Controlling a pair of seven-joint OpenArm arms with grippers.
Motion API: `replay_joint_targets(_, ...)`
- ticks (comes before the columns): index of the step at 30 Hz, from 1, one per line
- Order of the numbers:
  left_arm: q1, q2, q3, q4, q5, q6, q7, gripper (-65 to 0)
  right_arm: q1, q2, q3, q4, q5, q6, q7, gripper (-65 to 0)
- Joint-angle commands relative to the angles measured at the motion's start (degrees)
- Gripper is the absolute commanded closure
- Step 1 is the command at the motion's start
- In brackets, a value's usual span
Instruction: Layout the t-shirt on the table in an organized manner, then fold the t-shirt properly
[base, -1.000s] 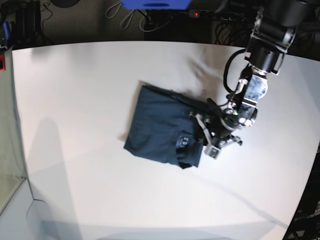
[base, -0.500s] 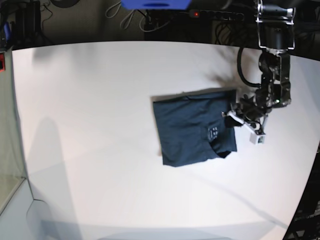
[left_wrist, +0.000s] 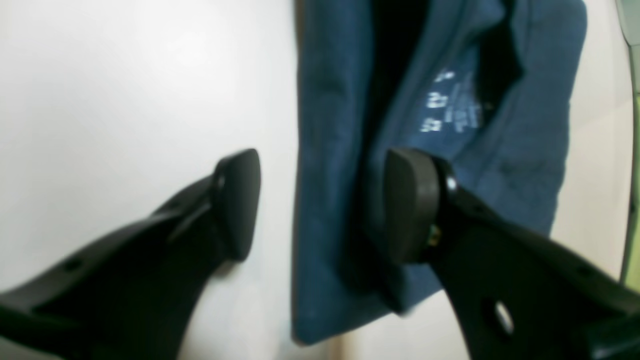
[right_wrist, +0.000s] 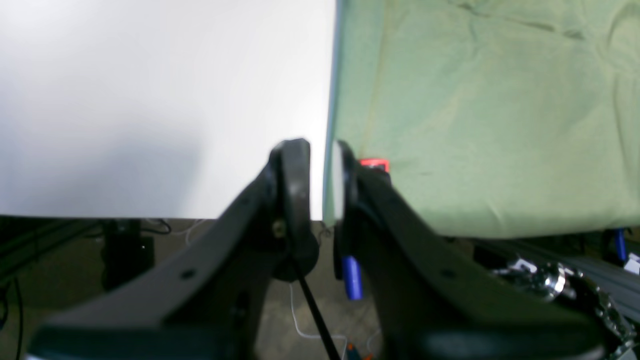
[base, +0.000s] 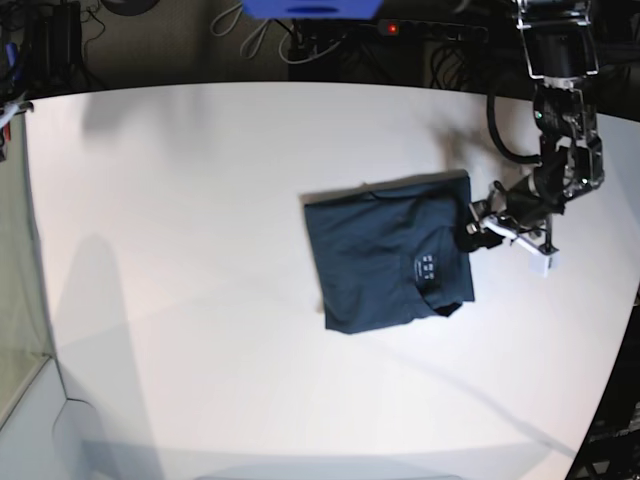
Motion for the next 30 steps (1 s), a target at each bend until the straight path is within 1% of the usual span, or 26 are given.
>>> replay_joint_targets(1, -1.43, -0.63, -0.24, 1.08, -1.14, -0.29, -0.78, -38.0, -0.03, 1.17, 0.46, 0.84, 0.22, 0.21, 0.90, -6.9)
replay_joint_targets(4, -2.74, -0.54, -0.24, 0.99, -1.23, -0.29, -0.78, -38.0, -0.03, 1.17, 0.46, 0.84, 0.22, 0.21, 0.90, -6.9)
replay_joint_targets(6, -2.92, 0.16, -0.24, 0.99, -2.11, -0.55, -0.78, -38.0, -0.03, 1.17, 0.46, 0.84, 0.14, 0.21, 0.90, -6.9)
replay_joint_targets(8, -3.53, 0.34, -0.24, 0.82, -4.39, -2.75, -0.78, -38.0, -0.03, 1.17, 0.46, 0.84, 0.05, 0.21, 0.90, -6.9)
replay_joint_targets(10, -3.71, 0.51, -0.24, 0.29, -5.09, -3.81, -0.87, -38.0, -0.03, 1.17, 0.46, 0.84, 0.05, 0.21, 0.90, -7.0)
replay_joint_targets(14, -6.52, 0.60, 0.03, -5.51, -5.09, -3.63, -0.96, -38.0, 0.05, 1.17, 0.46, 0.84, -0.04, 0.21, 0.90, -7.1)
replay_joint_targets(20, -7.32, 0.07, -0.15, -10.79, -4.92, -3.63, -1.40, -38.0, 0.58, 1.26, 0.37, 0.84, -0.04, 0.21, 0.90, -7.1)
replay_joint_targets(24, -8.90, 0.69, 0.03, -11.14, -0.70, -3.63, -1.22, -38.0, 2.25, 1.26, -0.86, 0.75, -0.13, 0.21, 0.90, -7.2)
replay_joint_targets(27, -10.13, 3.24, 0.03, -13.87, 1.94, -3.72, -0.78, -38.0, 2.43, 1.26, -1.47, 0.75, -0.13, 0.21, 0.90, -7.2)
replay_joint_targets(30, -11.01, 5.17, 0.03, -17.73, 2.55, -4.07, -0.78, -38.0, 2.52, 1.26, -2.26, 0.75, -0.13, 0.21, 0.90, -7.2)
